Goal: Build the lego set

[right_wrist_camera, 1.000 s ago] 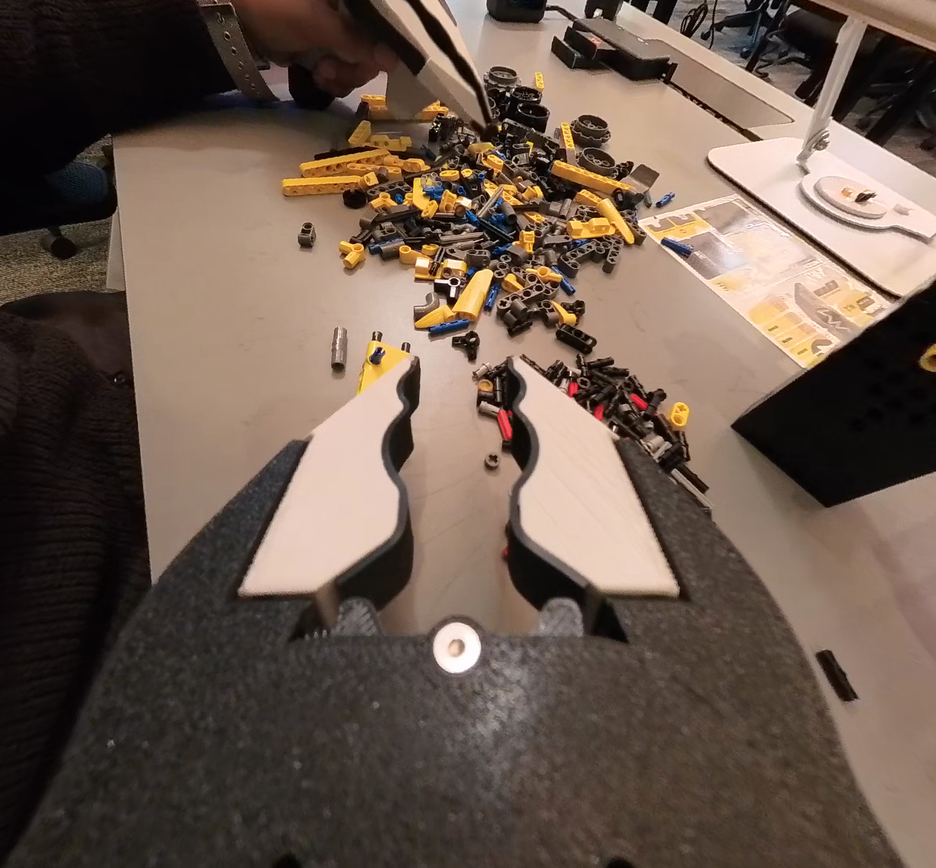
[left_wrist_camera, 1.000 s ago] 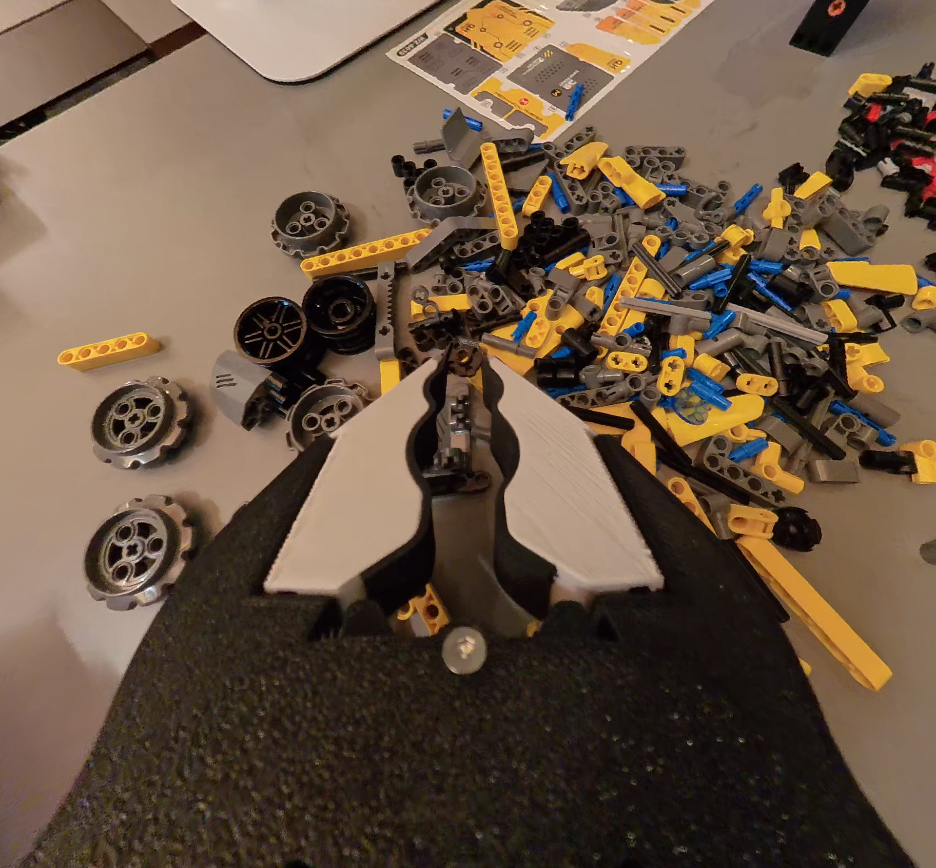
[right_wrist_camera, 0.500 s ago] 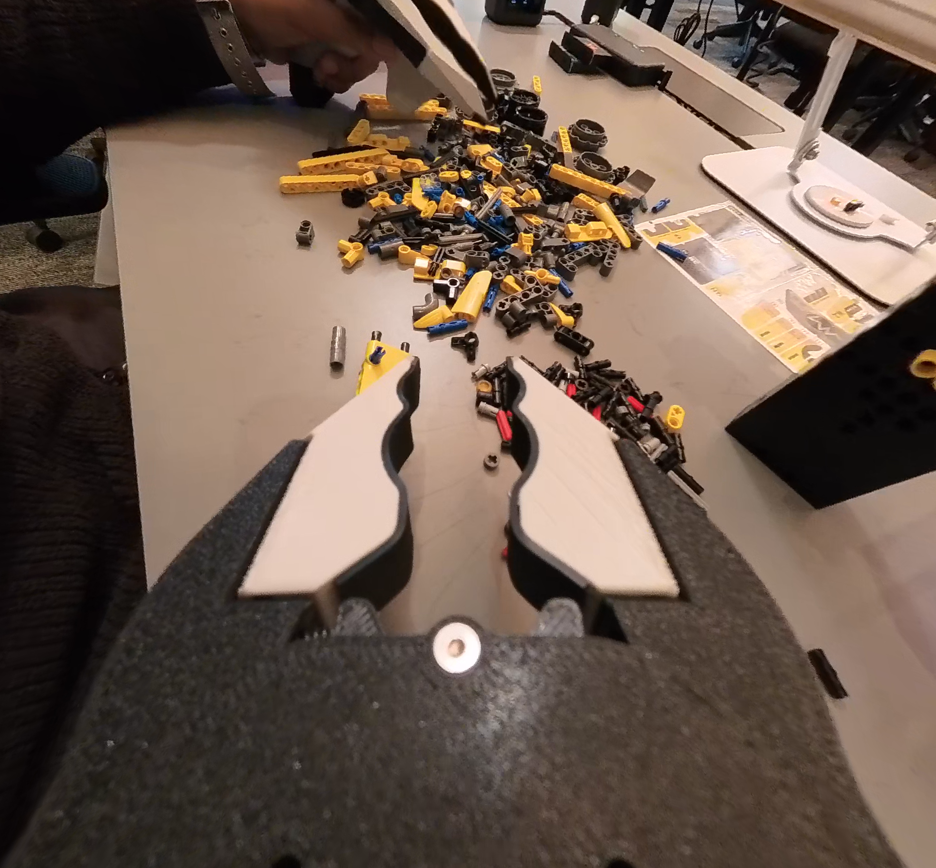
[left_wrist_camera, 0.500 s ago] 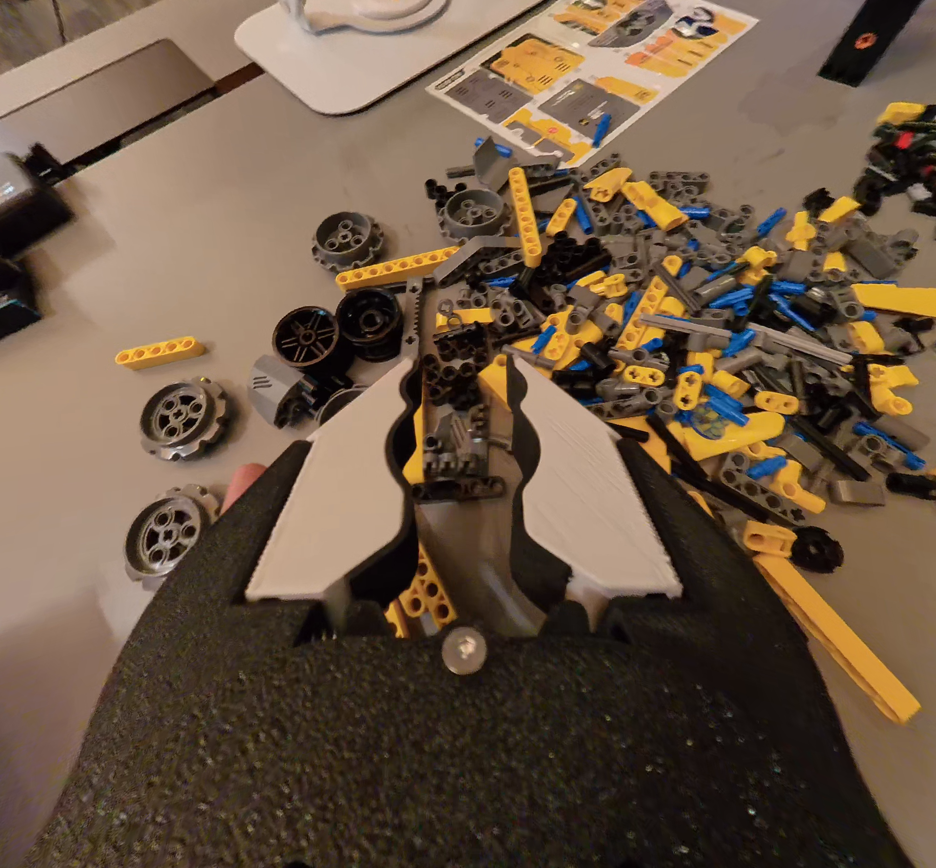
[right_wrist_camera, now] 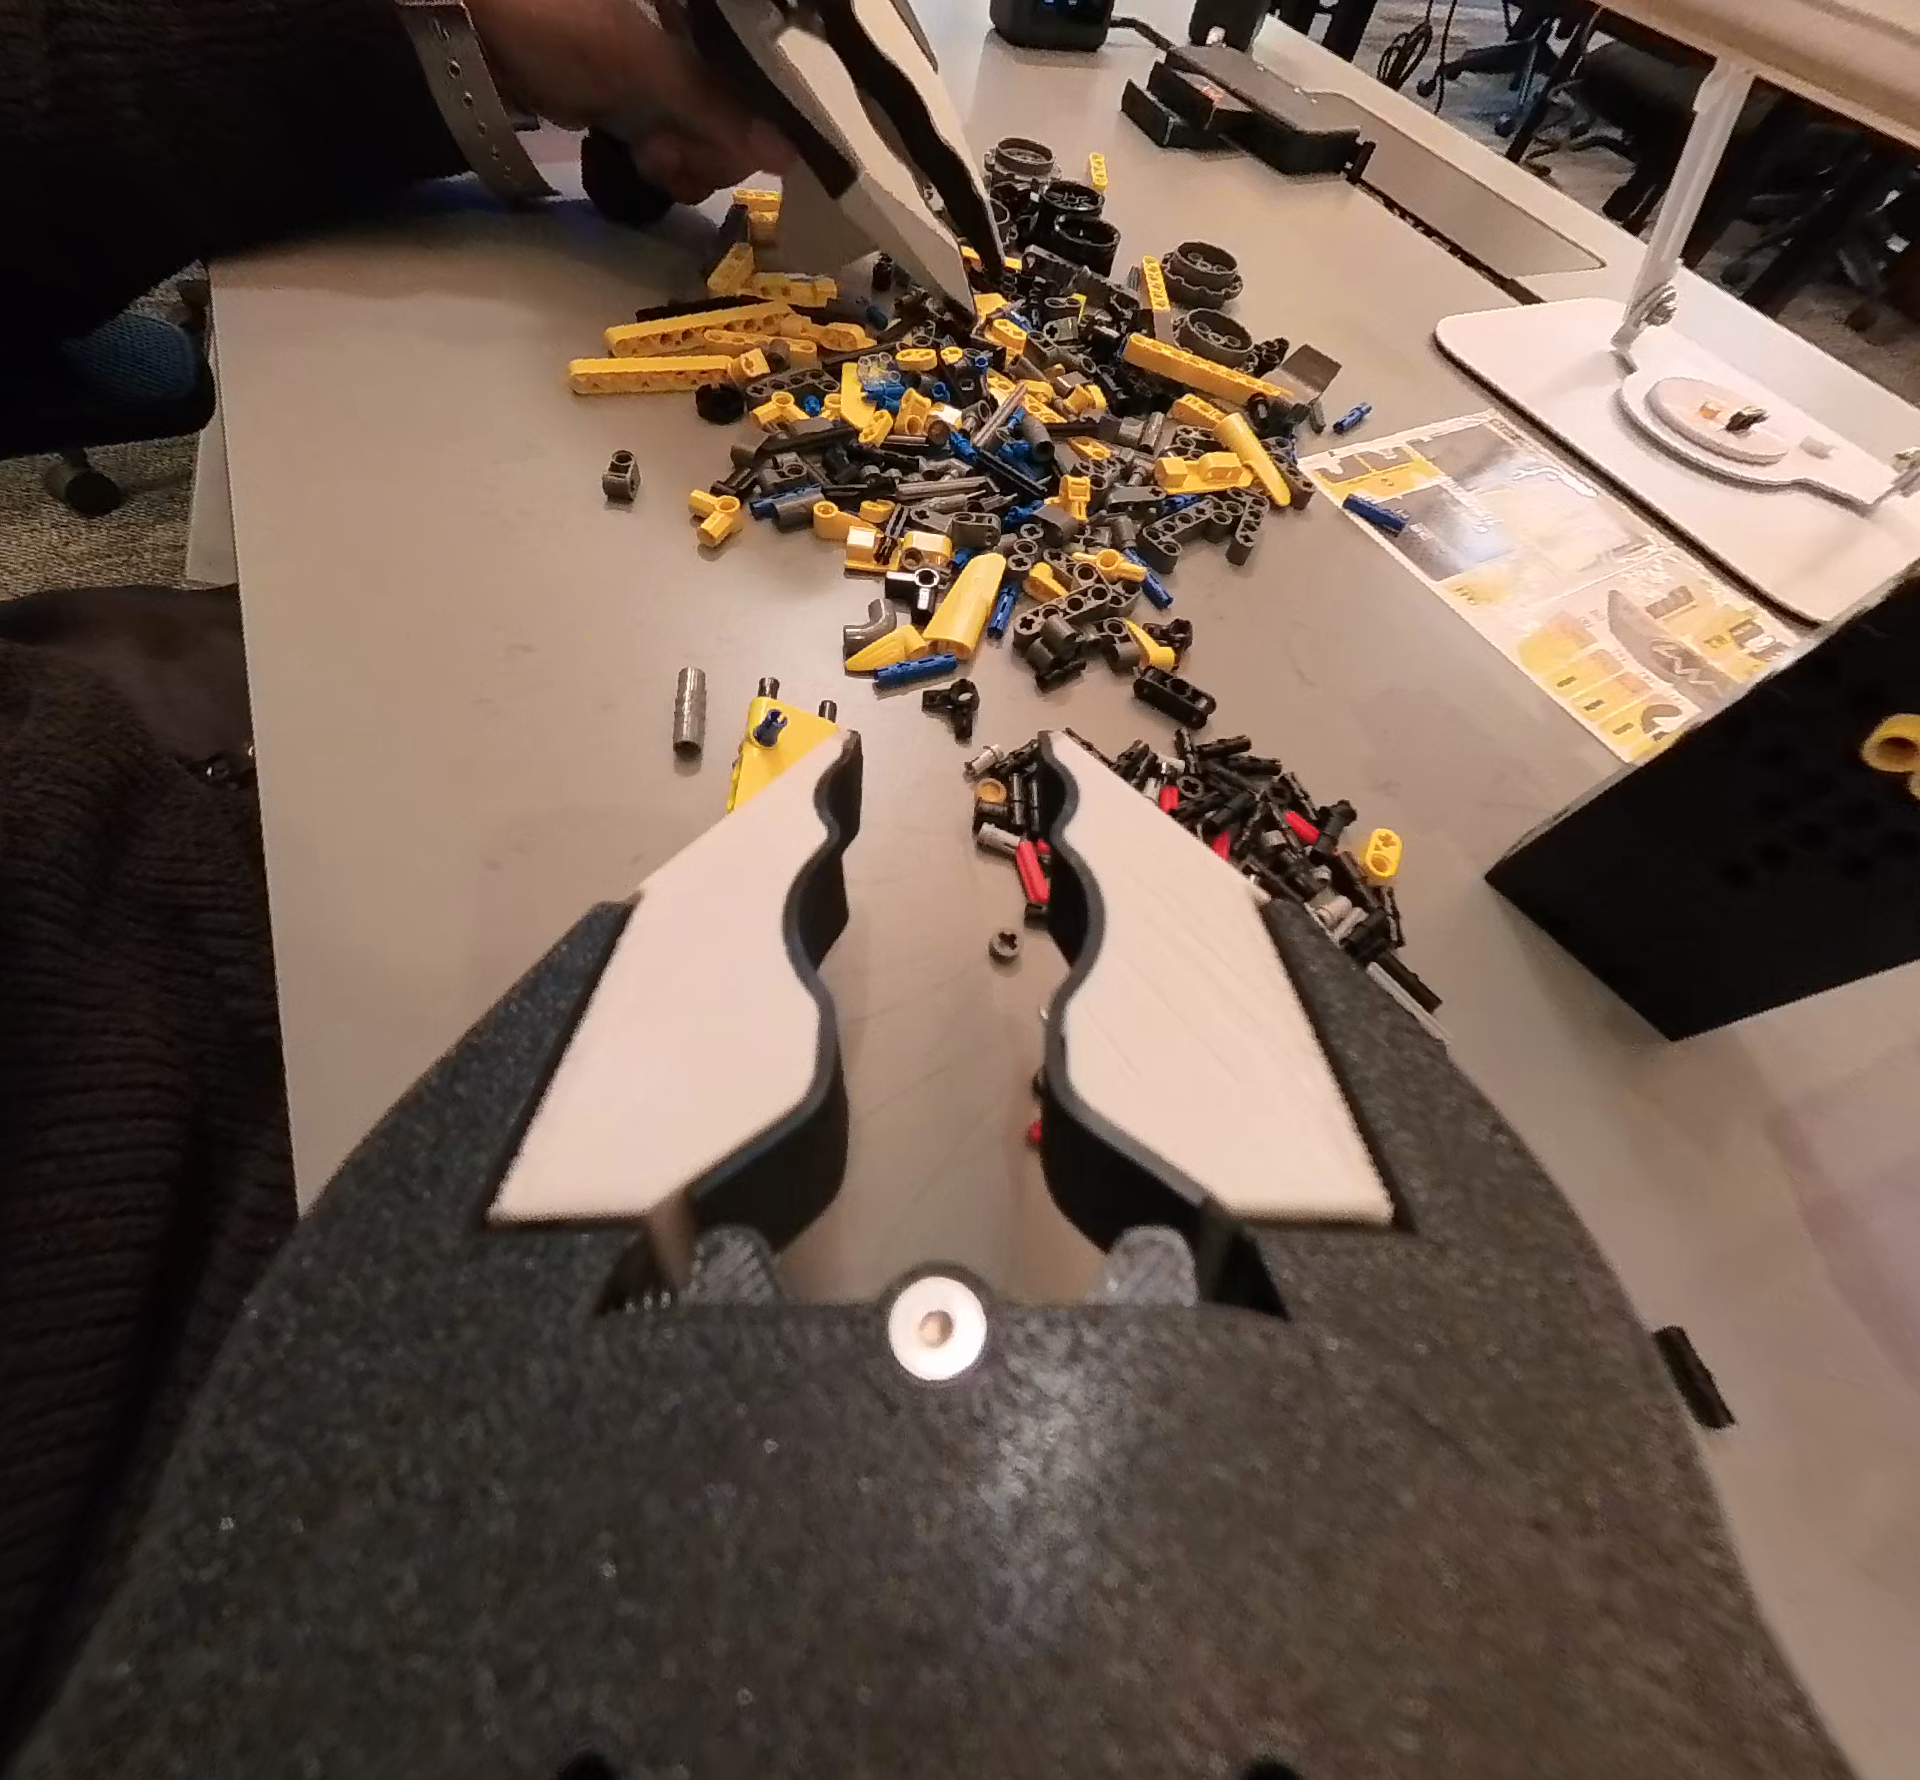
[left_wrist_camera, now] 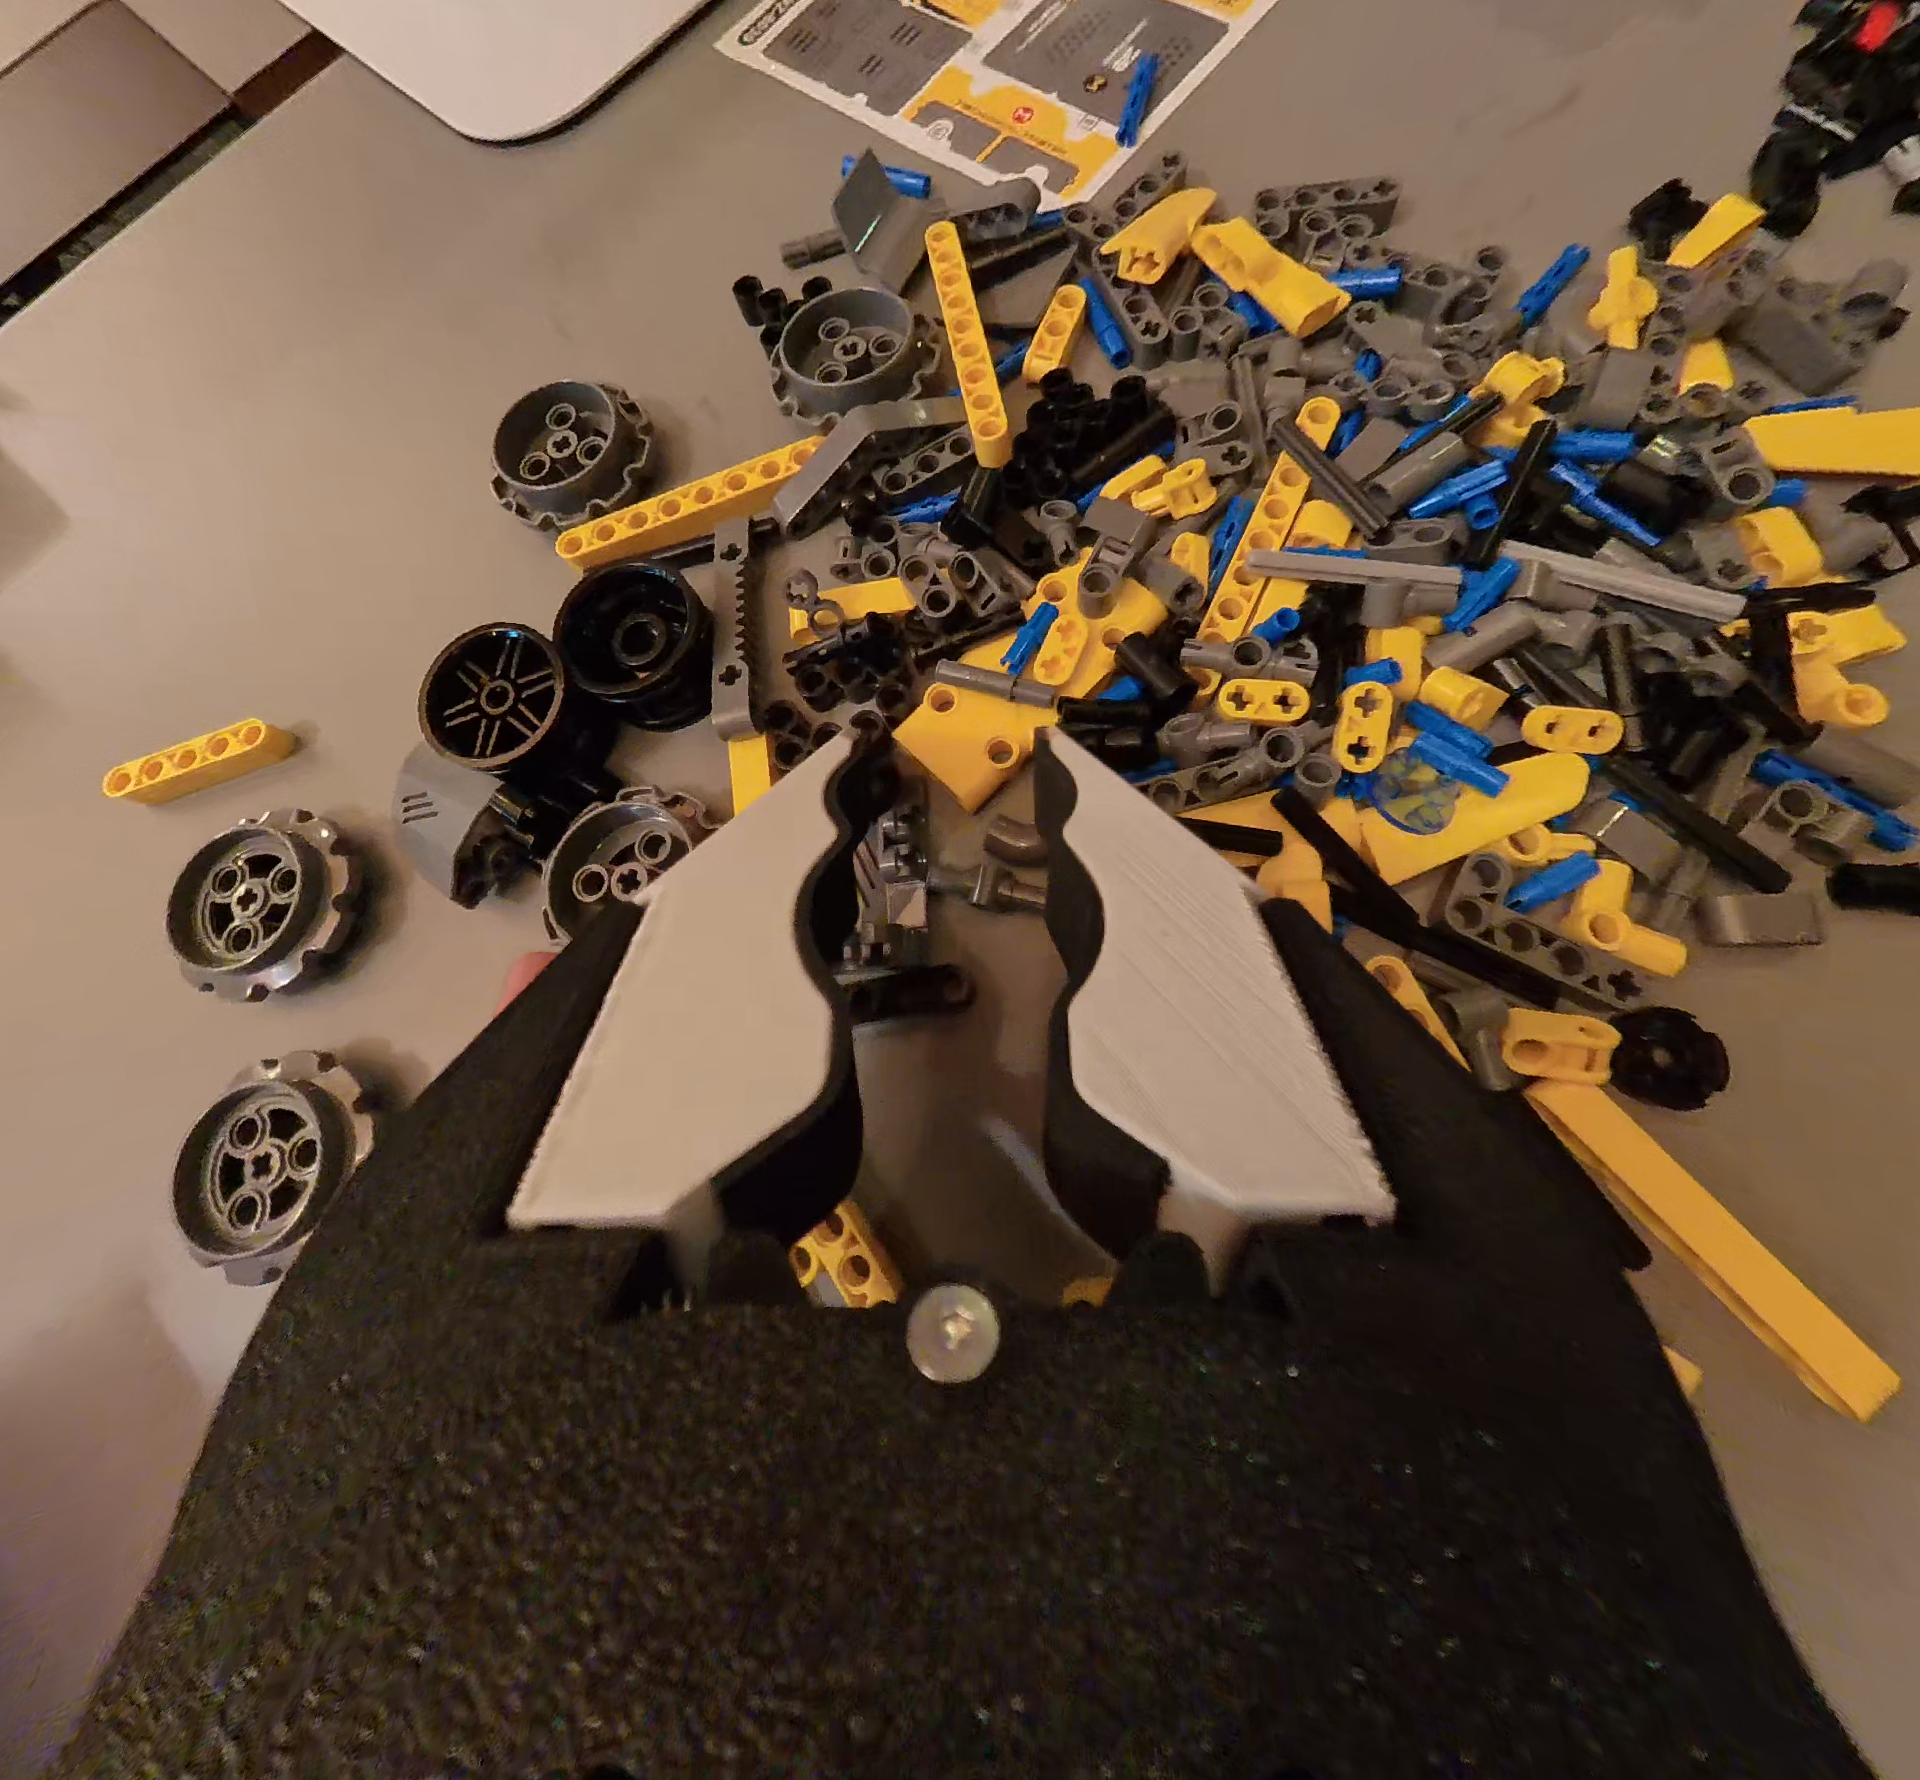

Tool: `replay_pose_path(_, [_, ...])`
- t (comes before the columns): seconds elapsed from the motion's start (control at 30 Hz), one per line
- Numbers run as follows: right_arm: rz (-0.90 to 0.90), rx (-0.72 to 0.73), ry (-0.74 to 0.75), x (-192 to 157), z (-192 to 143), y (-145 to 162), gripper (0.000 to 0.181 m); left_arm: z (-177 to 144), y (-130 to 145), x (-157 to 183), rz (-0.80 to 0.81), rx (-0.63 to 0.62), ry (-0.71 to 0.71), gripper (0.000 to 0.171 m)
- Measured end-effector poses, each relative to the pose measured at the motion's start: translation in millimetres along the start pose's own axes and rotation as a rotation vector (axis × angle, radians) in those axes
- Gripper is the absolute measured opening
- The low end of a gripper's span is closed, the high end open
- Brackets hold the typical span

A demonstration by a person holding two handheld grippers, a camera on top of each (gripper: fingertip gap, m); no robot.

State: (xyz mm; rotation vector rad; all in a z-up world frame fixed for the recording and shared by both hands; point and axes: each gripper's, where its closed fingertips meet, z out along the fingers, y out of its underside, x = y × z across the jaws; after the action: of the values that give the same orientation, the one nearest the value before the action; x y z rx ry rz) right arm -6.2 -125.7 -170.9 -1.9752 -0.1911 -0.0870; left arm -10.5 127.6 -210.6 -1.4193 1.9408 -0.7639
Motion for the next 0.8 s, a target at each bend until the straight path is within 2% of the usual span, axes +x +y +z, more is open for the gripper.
replay_pose_path(0.1, [-0.001,-0.002,0.000,0,0,0,0.033,0,0,0,-0.004,-0.003,0.000,0.028])
replay_pose_path(0.23, [-0.004,-0.001,0.002,0,0,0,0.033,1,2,-9,-0.034,-0.015,-0.044,0.015])
replay_pose_path(0.53, [-0.005,-0.003,0.003,0,1,0,0.033,-5,-4,-10,-0.074,0.039,-0.012,0.011])
replay_pose_path(0.8, [0.016,0.024,0.000,2,-2,-3,0.033,-16,-12,-23,-0.216,0.137,0.020,0.012])
